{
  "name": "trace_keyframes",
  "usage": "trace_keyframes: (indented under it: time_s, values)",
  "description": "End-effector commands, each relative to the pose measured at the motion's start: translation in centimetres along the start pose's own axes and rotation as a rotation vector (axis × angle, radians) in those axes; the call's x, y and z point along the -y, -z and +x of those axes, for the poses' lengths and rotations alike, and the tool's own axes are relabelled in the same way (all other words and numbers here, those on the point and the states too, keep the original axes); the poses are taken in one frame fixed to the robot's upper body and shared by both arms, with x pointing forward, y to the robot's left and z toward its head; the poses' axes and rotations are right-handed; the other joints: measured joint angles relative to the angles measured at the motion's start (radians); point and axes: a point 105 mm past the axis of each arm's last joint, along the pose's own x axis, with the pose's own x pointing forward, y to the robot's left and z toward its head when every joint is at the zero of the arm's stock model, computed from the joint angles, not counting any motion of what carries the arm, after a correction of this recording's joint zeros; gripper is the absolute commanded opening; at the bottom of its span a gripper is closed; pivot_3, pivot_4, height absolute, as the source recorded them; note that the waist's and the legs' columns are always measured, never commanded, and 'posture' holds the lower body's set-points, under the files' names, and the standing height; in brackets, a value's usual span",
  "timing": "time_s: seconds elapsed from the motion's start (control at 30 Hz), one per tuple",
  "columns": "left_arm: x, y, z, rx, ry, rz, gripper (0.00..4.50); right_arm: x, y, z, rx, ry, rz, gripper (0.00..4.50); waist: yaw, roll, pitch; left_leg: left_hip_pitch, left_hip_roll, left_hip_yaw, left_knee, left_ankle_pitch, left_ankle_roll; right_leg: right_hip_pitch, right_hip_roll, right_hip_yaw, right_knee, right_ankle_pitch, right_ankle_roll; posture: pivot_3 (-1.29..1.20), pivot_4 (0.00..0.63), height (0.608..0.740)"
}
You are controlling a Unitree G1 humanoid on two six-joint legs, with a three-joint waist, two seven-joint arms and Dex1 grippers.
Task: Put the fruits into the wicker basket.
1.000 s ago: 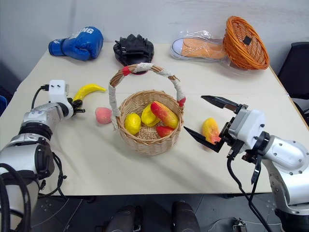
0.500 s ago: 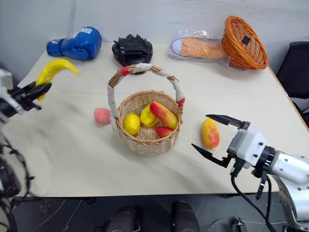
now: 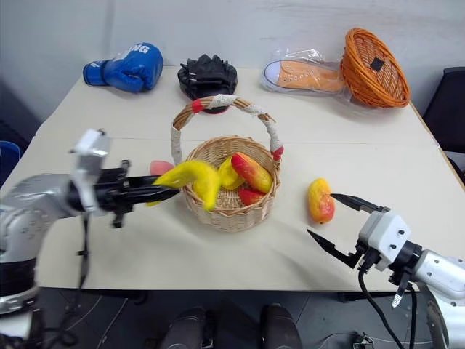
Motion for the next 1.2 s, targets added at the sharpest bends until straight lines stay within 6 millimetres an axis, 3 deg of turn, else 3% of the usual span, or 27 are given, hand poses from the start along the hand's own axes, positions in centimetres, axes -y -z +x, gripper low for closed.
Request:
trace_keyframes:
  time_s: [0.03,0.17,0.37,0.5,0.53,0.67,0.8,0.9,0.97,1.03,1.1,1.2]
  values:
    - [-0.4,-0.6,2.2,-0.044,-0.122,0.116,0.49,0.2,-1.0,-0.3,0.029,0.040,-0.033,4.50,-0.007,0.000,0.000,0.000,0.000,0.000,0.000,0.000,0.000,0.000,0.001,0.001,0.000,0.000,0.000,0.00,0.150,0.740]
    - [-0.5,-0.7,3.4,-0.068,-0.168,0.135,0.49,0.2,-0.9,-0.5,0.044,0.113,0.009,4.50,-0.011,0.000,0.000,0.000,0.000,0.001,-0.001,0.000,-0.001,-0.001,0.001,0.001,-0.001,0.000,0.000,0.00,0.150,0.740]
    - [0.1,-0.7,3.4,-0.077,-0.142,0.136,2.33,0.0,-1.1,-0.3,0.074,0.133,0.040,4.50,-0.020,0.001,0.000,0.000,0.000,0.001,-0.001,0.000,-0.001,-0.001,0.001,0.001,-0.001,0.000,0.000,0.00,0.150,0.740]
    - [1.2,-2.0,2.6,-0.015,-0.056,0.204,3.59,0.8,-1.7,-0.2,0.097,0.126,0.045,4.50,-0.021,0.001,0.000,0.000,0.000,0.001,-0.001,0.000,-0.001,-0.001,0.001,0.001,-0.001,0.000,0.000,0.00,0.150,0.740]
    - [1.9,-2.1,1.7,-0.010,-0.010,0.220,3.87,0.8,-2.0,0.0,0.108,0.103,0.038,4.50,-0.023,0.001,0.001,0.000,0.000,0.001,-0.002,0.000,-0.001,-0.001,0.001,0.001,-0.001,0.000,0.000,0.00,0.150,0.740]
    - [2.8,-1.8,-2.7,-0.030,0.045,0.147,3.87,0.6,-3.3,1.3,0.171,0.034,0.033,4.50,-0.036,0.002,0.001,0.001,0.001,0.002,-0.004,0.000,-0.002,-0.002,0.002,0.002,-0.001,-0.001,-0.002,0.00,0.150,0.740]
    - [1.7,-1.9,-7.7,0.014,-0.095,-0.018,3.87,0.0,-4.0,3.0,0.197,-0.004,0.043,4.50,-0.035,0.003,0.002,0.002,0.002,0.001,-0.004,0.001,-0.002,-0.002,0.001,0.001,-0.001,-0.001,-0.002,0.00,0.150,0.740]
    - [0.1,0.7,-13.7,-0.025,-0.327,-0.138,4.04,-1.0,-6.2,4.6,0.335,-0.047,0.010,4.50,-0.042,0.003,0.002,0.002,0.001,0.001,-0.005,0.000,-0.002,-0.002,0.000,0.001,-0.002,-0.001,-0.002,0.00,0.150,0.740]
    - [-1.6,2.7,-18.3,-0.044,-0.552,-0.137,4.39,-1.9,-7.0,5.3,0.383,-0.086,0.022,4.50,-0.049,0.005,0.003,0.002,0.002,0.001,-0.006,0.000,-0.002,-0.003,0.000,0.001,-0.002,-0.002,-0.003,0.00,0.150,0.740]
    - [-2.7,4.1,-21.9,-0.050,-0.740,-0.126,4.45,-2.3,-7.6,5.6,0.416,-0.116,0.040,4.50,-0.048,0.005,0.003,0.002,0.002,0.001,-0.007,0.000,-0.003,-0.003,0.000,-0.001,-0.002,-0.003,-0.005,0.00,0.150,0.740]
    - [-3.4,4.5,-24.1,-0.029,-0.857,-0.104,4.45,-2.3,-7.8,5.6,0.433,-0.116,0.047,4.50,-0.043,0.003,0.002,0.001,0.003,0.001,-0.007,-0.001,-0.002,-0.003,-0.001,-0.002,-0.002,-0.003,-0.006,0.00,0.150,0.740]
    - [-2.7,6.0,-26.4,-0.058,-0.937,-0.098,4.45,-2.1,-8.2,5.5,0.451,-0.131,0.024,4.50,-0.041,0.001,0.001,0.000,0.005,0.000,-0.007,-0.003,0.000,-0.003,-0.007,-0.005,-0.002,-0.003,-0.006,0.00,0.150,0.740]
